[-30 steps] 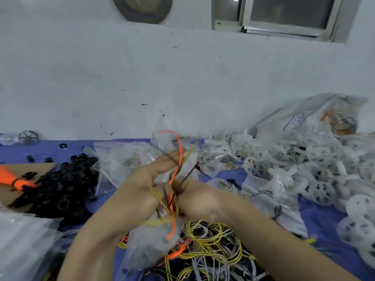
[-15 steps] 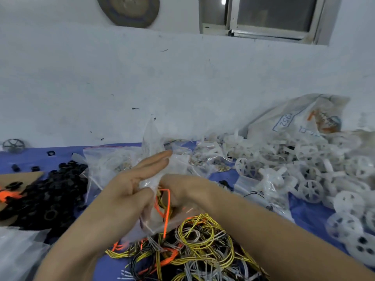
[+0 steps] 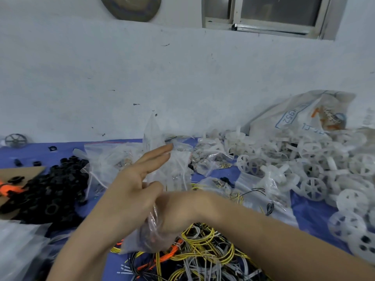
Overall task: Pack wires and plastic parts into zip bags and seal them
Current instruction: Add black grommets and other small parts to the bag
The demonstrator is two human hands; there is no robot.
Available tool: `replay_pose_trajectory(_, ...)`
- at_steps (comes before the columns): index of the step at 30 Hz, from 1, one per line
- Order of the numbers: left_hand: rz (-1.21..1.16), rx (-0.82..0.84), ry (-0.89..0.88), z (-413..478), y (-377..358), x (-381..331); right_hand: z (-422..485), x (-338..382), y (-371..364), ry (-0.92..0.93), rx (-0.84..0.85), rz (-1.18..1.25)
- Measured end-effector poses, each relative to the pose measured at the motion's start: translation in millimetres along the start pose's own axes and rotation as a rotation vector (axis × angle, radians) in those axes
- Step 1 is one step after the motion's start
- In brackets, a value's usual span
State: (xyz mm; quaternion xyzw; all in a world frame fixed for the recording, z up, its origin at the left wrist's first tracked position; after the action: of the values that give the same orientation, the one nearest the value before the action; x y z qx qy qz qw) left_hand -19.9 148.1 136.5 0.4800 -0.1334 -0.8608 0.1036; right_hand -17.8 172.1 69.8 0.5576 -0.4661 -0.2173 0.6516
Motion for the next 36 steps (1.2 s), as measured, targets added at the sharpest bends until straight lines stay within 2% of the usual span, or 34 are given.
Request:
replay_pose_trajectory(2, 0.054, -0.011, -0.032, 0, 4, -2, -1, -1, 8, -0.029, -0.014, 0.077)
replay_pose_trajectory(4, 0.104, -0.048, -0.056, -1, 11, -2, 0, 0, 27, -0.052, -0.105, 0.186)
replay_pose_trajectory(7, 0.213, -0.095, -0.062, -4, 24, -7, -3, -10, 50, -0.158, -0.213, 0.472)
replay_pose_trajectory(9, 0.359, -0.051, -0.134, -8, 25, -16, -7, -20, 58, -0.221, -0.223, 0.595)
replay_pose_trajectory(14, 0.561, 0.130, -0.165, -13, 12, 0, -13, -49, 82, -0.269, -0.407, 0.622)
replay_pose_trajectory(17, 0.541, 0.045, -0.236, -7, 18, -7, -14, -57, 86, -0.232, -0.457, 0.581)
replay_pose_trajectory(21, 0.489, -0.118, -0.300, -4, 33, -19, -23, -59, 105, -0.061, -0.620, 0.299)
replay_pose_trajectory(23, 0.495, -0.172, -0.327, -3, 40, -21, -29, -58, 113, 0.054, -0.686, 0.036)
replay_pose_trajectory(25, 0.510, -0.222, -0.356, -2, 48, -22, -31, -67, 115, 0.067, -0.706, -0.211)
replay_pose_trajectory(26, 0.510, -0.241, -0.369, -1, 51, -22, -30, -73, 116, 0.054, -0.703, -0.247)
replay_pose_trajectory(28, 0.492, -0.267, -0.371, 0, 57, -21, -27, -83, 120, 0.045, -0.706, -0.178)
replay_pose_trajectory(31, 0.432, -0.322, -0.353, 1, 71, -18, -30, -91, 137, 0.000, -0.773, 0.054)
replay_pose_trajectory(34, 0.440, -0.347, -0.357, 1, 79, -15, -39, -90, 155, 0.025, -0.850, 0.170)
replay_pose_trajectory(36, 0.427, -0.329, -0.345, 1, 79, -13, -44, -88, 160, 0.046, -0.832, 0.235)
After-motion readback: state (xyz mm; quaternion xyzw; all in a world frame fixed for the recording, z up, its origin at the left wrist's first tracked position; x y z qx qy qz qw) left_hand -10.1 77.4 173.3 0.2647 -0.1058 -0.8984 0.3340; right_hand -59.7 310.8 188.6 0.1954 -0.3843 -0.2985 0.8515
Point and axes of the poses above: each hand's wrist, its own z-axis towards the middle knuckle, its own y-axis out of the back of the hand, x = y × z, the point moved 10 cm from there along z, towards the middle knuckle, and after that the axes turned 13 degrees about -x, right-handed, at the moved point
